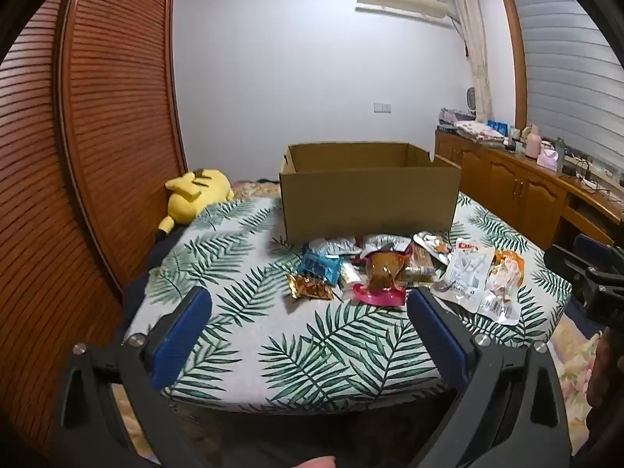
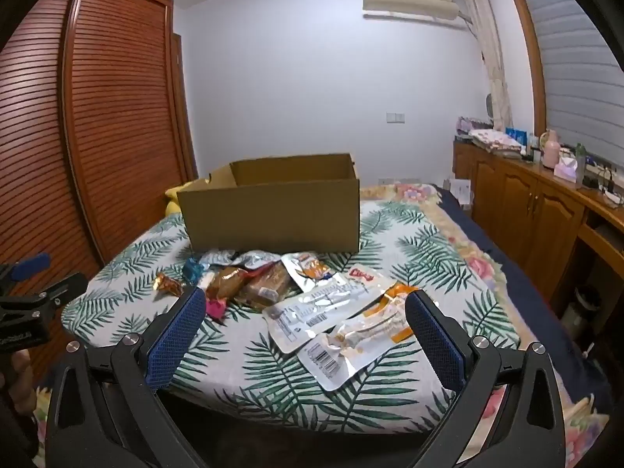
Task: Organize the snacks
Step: 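Reach both tools into the snack pile toward the pink egg pack and orange pack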
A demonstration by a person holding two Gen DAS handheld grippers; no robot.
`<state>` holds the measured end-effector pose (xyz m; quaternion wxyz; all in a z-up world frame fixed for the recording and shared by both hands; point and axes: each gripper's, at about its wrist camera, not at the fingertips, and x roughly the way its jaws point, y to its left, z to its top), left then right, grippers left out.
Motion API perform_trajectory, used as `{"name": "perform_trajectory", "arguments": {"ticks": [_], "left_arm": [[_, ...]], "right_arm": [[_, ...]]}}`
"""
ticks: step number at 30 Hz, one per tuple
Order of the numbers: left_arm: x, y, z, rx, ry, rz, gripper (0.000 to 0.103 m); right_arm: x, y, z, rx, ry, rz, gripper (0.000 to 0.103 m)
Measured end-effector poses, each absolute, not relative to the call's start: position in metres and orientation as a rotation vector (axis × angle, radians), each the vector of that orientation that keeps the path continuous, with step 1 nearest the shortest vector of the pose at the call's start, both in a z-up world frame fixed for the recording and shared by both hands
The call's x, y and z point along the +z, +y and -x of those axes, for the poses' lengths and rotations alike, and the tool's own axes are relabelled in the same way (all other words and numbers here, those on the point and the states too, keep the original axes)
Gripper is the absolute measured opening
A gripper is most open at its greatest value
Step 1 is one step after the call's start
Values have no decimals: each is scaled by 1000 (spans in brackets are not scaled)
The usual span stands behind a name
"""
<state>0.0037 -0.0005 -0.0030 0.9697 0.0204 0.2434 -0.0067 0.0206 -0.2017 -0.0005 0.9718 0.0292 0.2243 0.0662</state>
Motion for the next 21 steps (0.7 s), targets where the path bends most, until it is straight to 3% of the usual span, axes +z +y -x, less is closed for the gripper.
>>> {"name": "perform_trajectory", "arguments": {"ticks": [21], "left_arm": [[-52,-16,-93,-100,659,-102,101]], "right_arm": [[-62,-256,-91,119,664,-92,99]]}}
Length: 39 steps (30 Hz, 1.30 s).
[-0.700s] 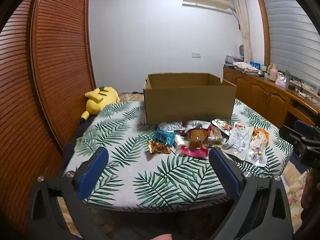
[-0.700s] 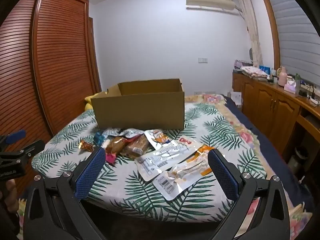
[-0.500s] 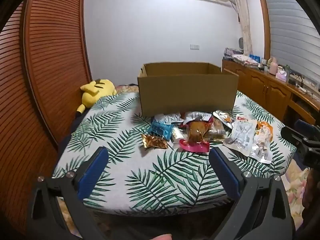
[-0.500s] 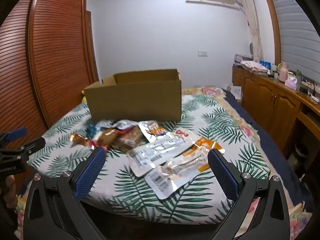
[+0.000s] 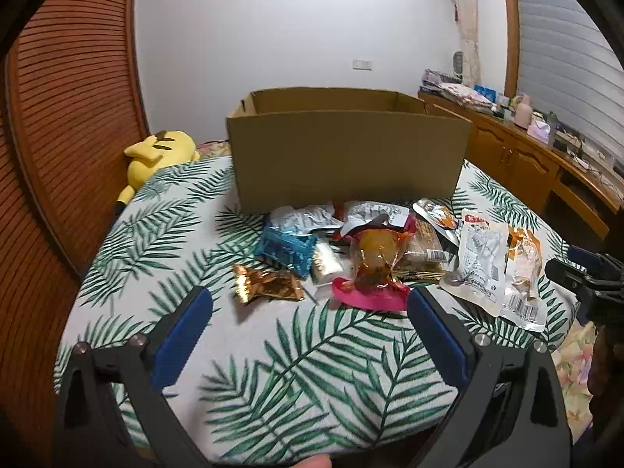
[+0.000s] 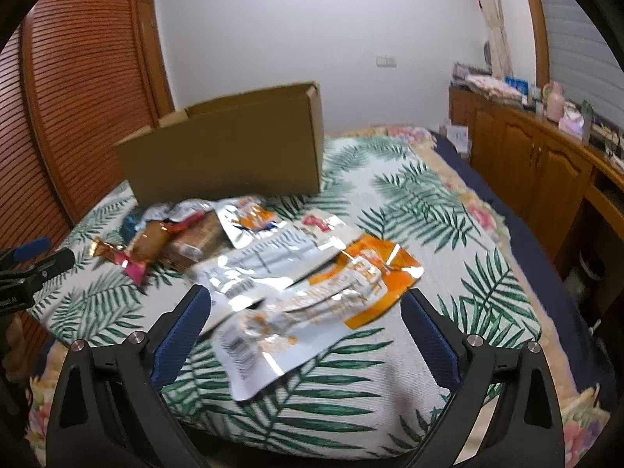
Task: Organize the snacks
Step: 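Reach both tools into the snack pile toward the pink egg pack and orange pack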
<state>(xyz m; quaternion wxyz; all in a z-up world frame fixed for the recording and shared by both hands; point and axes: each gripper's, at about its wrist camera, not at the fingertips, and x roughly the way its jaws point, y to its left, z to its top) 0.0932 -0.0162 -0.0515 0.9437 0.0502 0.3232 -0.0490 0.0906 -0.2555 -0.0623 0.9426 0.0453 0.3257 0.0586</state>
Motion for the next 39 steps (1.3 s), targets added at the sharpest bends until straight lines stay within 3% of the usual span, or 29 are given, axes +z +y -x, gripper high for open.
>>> {"name": "perform_trajectory", "arguments": {"ticks": [13,16,21,23,32,35,39], "left_arm": [[-67,-46,-142,-274,741,-115,92],[-70,-50,-157,-330,782,-101,85],[-72,-58,-175,-389,835,-109,57],[-74,-58,-181,-406,862,-114,52],[-85,-71,-198,-437,954,-187,52],[-89,-73,-201,-456,955,-190,43],[-90,-69,-204,-471,956,-163,40]], "right_arm": [[-91,-266,-125,116,799,-149,98],[-94,-263,-133,110,811,-129,98],[-94,-264,-140,111,817,-112,98],[-94,-264,-142,113,819,-105,98],[-95,-265,-150,119,843,-69,99],[-96,-262,-154,125,861,-44,101],[-97,-256,-160,125,878,-17,103]]}}
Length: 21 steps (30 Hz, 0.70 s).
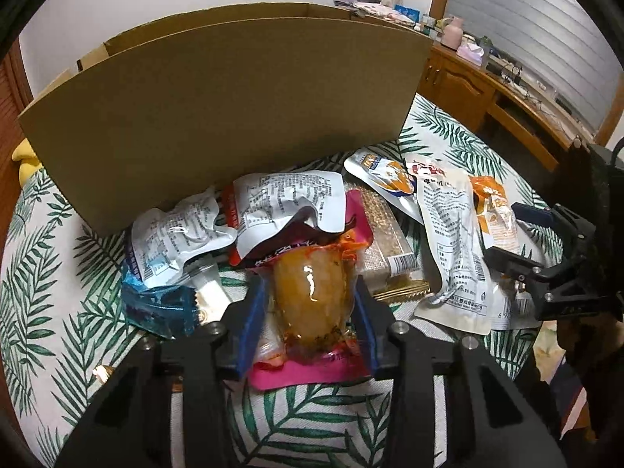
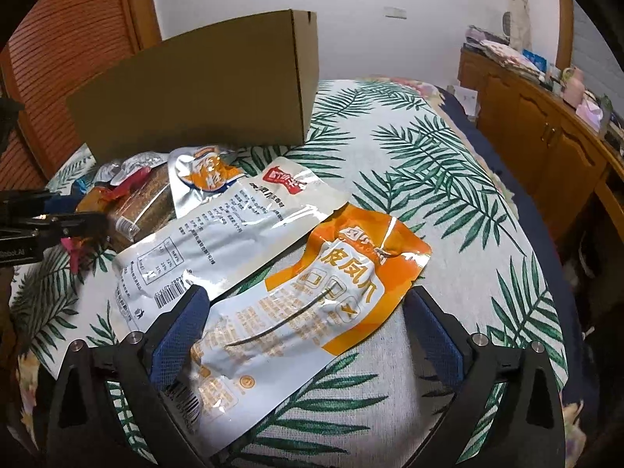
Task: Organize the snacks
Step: 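Reach both tools into the snack pile toward the pink egg pack and orange pack, then grasp the pink egg pack with the left tool while the right tool grasps the orange sausage pack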
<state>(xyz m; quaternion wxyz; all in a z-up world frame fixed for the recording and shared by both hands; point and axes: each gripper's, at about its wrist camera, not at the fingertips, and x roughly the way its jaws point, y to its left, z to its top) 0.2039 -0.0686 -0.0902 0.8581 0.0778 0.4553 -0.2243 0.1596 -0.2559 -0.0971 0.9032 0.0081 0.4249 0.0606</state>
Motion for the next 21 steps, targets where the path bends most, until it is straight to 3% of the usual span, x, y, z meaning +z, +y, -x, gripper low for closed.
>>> {"name": "perform_trajectory", "arguments": {"ticks": [8,14,17,20,21], "left_arm": [[-98,-67,-208,-474,978,-139,47],[-96,-61,-200,-493,973,-127,37],[-95,-59,-194,-489,965,-136,36],[-93,-54,-187,-490,956,-119,36],[-92,-52,-184,-492,952,-112,36]], "right_arm": [[-101,-249,-165,105,891,47,103],[-101,-255,-159,132,909,63,102],[-99,-257,-158,160,929,77,98],[-95,-260,-157,197,951,94,84],[-93,-261,-157,202,954,95,75]]}}
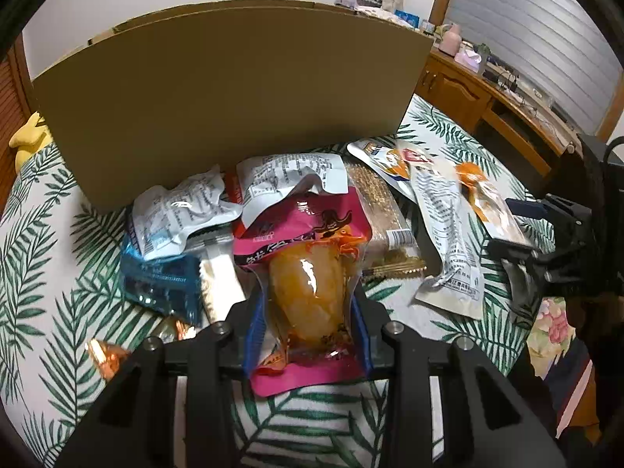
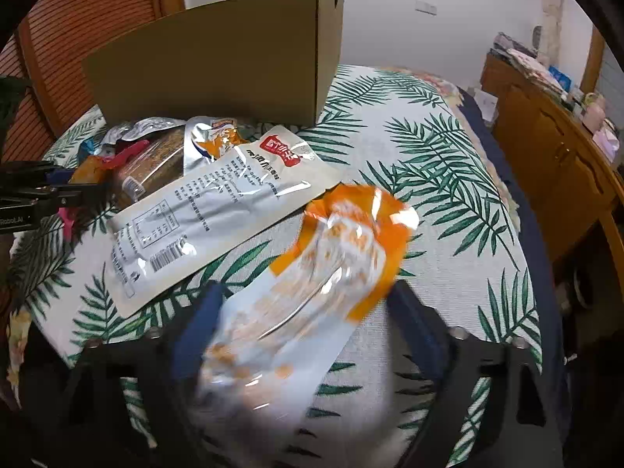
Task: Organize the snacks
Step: 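Grasp the pink egg pack with the left tool while the right tool grasps the orange sausage pack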
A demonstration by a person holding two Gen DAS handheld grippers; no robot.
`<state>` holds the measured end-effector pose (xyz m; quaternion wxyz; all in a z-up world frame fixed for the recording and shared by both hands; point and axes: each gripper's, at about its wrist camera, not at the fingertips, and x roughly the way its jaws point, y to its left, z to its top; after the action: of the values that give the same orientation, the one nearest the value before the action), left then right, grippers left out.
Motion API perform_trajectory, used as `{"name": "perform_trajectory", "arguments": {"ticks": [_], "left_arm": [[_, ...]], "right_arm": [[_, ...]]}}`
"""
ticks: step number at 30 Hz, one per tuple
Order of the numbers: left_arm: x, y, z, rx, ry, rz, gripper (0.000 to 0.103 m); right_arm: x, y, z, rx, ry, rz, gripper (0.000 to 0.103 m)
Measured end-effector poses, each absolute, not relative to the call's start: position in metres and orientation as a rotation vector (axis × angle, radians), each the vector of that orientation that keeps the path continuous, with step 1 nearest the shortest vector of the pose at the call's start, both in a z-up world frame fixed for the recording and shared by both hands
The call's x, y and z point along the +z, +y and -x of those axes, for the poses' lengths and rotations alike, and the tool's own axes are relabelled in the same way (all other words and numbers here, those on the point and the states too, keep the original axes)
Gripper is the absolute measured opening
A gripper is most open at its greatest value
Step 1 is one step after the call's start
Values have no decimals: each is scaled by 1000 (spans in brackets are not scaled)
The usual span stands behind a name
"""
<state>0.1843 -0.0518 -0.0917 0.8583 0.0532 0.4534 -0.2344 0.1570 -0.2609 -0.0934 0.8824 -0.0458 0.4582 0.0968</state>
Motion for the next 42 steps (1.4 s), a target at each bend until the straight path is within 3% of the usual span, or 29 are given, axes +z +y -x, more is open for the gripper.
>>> {"name": "perform_trajectory", "arguments": {"ticks": [1,12,42], "left_arm": [[-91,-50,-182,-492,949,-106,36],[-81,-42,-162,-496,908,-58,36],[-66,-36,-150,-481,865,-32,36]], "right_arm": [[-92,-262,-156,206,954,95,64],[-83,-269,-145,208,951,79,44],[-57,-298,-125,150,858,-12,41]]}}
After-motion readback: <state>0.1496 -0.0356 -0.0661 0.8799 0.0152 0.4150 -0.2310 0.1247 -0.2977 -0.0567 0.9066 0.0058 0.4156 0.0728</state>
